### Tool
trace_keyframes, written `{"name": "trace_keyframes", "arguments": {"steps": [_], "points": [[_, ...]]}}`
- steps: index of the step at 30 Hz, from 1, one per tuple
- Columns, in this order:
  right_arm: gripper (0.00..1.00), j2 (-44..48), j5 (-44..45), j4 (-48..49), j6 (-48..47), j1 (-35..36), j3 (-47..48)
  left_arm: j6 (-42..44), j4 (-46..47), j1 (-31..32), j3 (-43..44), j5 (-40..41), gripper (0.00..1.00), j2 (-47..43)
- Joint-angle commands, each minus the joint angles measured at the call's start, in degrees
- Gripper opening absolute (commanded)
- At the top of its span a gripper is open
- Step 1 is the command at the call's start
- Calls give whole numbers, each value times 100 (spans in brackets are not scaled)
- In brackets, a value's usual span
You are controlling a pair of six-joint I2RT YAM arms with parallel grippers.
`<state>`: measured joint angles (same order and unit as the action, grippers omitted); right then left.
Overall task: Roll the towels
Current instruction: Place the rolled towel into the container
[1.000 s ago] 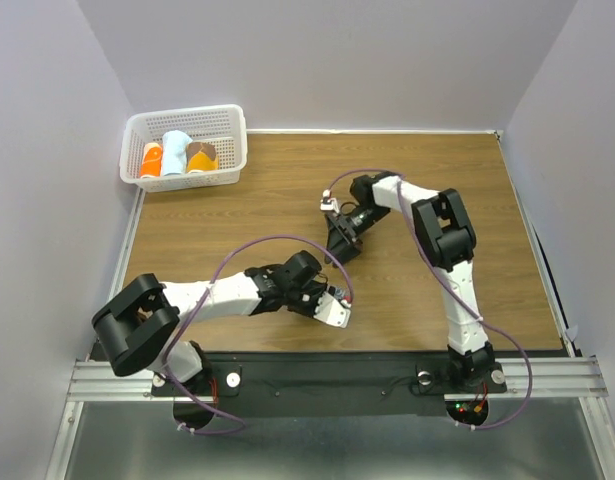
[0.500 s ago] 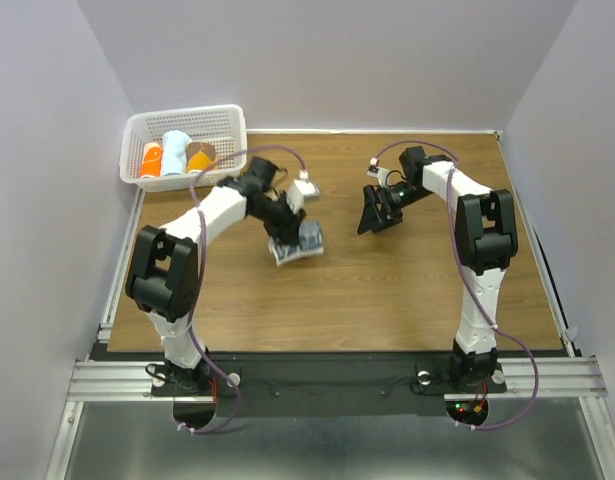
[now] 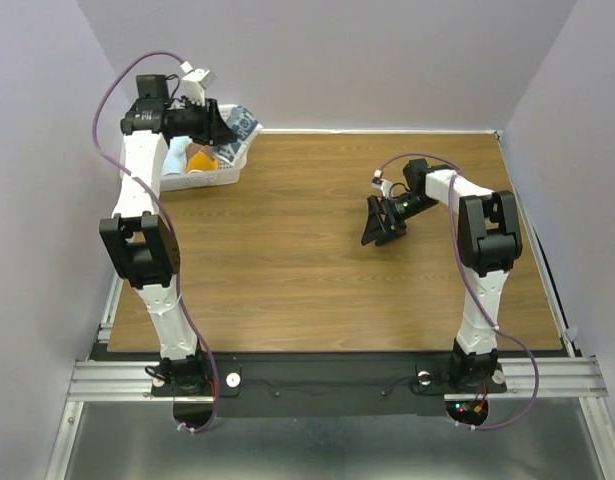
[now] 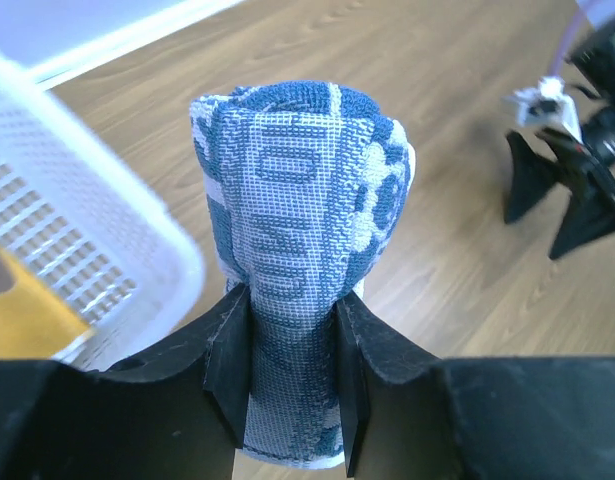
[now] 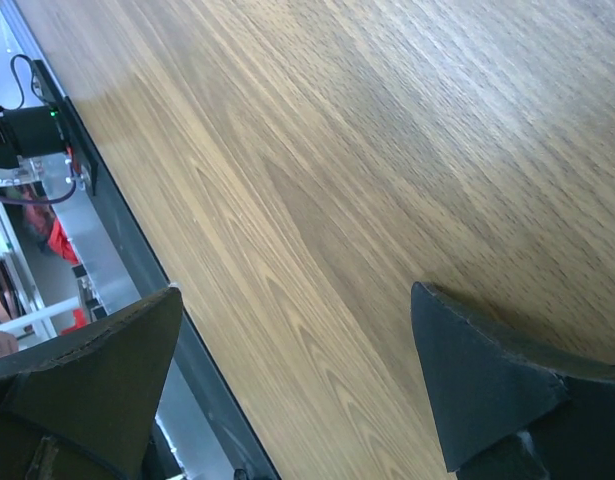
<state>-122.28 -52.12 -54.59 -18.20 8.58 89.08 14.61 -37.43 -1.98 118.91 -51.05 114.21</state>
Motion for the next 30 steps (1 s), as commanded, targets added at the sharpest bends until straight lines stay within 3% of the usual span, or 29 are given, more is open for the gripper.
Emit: {"name": "trace_keyframes", "arguments": {"steps": [1, 5, 17, 22, 30], "points": [[100, 345, -149, 133, -17, -49, -92, -818, 682, -250, 177, -169, 0, 127], [100, 336, -150, 185, 35, -41, -189, -2011, 2182, -566, -420, -2, 0, 136], [100, 187, 193, 203, 106, -41, -312, -3473, 3970, -778, -1134, 1088, 0, 900], [100, 108, 220, 229, 150, -49, -338, -3641, 4024, -795, -984, 1342, 0, 1366], [100, 20, 281, 256, 202, -41, -347, -3544, 3752, -795, -782, 2634, 0, 1885]]}}
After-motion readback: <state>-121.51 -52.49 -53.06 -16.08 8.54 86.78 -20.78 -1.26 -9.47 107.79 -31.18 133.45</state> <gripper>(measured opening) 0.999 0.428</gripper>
